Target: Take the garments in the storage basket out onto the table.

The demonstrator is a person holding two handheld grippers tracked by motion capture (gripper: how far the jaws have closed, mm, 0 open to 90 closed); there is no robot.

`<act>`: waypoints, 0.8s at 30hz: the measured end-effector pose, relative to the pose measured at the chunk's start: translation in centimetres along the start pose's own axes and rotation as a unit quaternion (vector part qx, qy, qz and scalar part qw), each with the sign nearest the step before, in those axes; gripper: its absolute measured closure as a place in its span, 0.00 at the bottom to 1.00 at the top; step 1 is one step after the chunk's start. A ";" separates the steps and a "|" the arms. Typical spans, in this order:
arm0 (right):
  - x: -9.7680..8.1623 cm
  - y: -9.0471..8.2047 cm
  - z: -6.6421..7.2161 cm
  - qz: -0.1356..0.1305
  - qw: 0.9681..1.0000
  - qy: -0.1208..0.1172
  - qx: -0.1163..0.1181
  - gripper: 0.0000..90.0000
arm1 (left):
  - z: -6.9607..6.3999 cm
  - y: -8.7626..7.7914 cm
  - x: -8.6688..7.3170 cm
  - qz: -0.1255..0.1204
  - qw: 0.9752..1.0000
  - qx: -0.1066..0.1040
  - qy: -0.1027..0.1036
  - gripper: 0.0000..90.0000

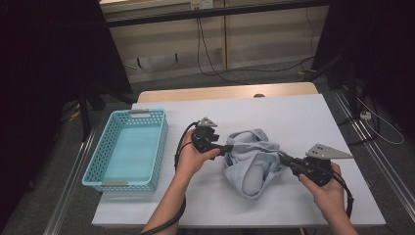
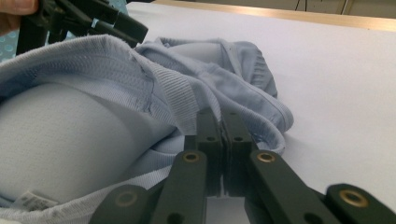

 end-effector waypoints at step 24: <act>0.3 0.9 0.5 -0.003 1.000 -0.006 0.006 0.98 | -0.3 -0.8 -0.1 0.001 0.999 0.006 -0.033 0.86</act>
Point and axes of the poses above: each handheld gripper's, and its own axes: y roughly forward along the jaws, x roughly out of its top, z roughly to its left, the point moved 9 cm from there along y, roughly forward along the jaws, and after that the axes turned 13 degrees about -x, right-handed, at the moved point
